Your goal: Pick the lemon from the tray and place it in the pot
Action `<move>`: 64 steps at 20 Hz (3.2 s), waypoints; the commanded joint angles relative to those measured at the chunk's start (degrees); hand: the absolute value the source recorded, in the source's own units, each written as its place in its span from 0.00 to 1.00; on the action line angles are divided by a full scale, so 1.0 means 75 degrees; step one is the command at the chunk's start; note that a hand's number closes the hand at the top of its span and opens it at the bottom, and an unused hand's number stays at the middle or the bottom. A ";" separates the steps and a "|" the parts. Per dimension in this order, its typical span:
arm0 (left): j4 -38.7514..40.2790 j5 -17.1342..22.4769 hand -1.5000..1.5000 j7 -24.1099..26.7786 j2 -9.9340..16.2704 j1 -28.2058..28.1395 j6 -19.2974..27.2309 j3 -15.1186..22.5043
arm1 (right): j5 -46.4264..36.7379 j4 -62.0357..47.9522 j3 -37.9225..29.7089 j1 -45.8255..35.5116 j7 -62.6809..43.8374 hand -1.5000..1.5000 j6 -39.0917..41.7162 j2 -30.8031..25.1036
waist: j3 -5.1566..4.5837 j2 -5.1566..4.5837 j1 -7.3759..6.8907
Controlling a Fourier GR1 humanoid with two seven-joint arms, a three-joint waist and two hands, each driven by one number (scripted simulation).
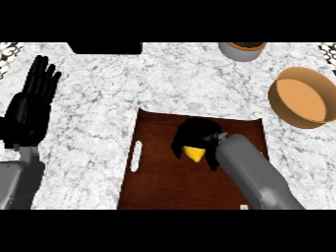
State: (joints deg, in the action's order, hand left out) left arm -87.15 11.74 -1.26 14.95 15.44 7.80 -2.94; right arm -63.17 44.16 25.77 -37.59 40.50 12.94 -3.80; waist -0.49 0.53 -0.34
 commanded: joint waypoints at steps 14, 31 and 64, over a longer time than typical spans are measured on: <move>0.0113 -0.0283 0.50 0.0016 -0.0358 0.0014 0.0140 0.0013 | -0.0067 0.1791 -0.0494 0.0757 -0.2695 1.00 -0.0927 0.0483 | 0.0064 -0.0032 0.0057; 0.0057 -0.0190 0.50 0.0034 -0.0063 -0.0201 -0.0011 -0.0296 | -0.1446 0.5439 -0.0803 -0.0684 -1.1586 1.00 -0.2364 0.0499 | 0.0056 0.0050 0.0195; -0.0330 -0.0768 0.50 0.0025 -0.0696 -0.0280 0.0057 0.0017 | 0.1353 0.3440 -0.6029 0.1160 -0.6509 1.00 -0.3261 -0.3401 | 0.0068 -0.0083 -0.0008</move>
State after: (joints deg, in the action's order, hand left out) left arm -88.77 8.11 -2.65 11.78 15.45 7.03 -4.45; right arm -53.45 76.76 -18.12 -28.28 -12.99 -6.88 -28.85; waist 0.03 -0.10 -0.28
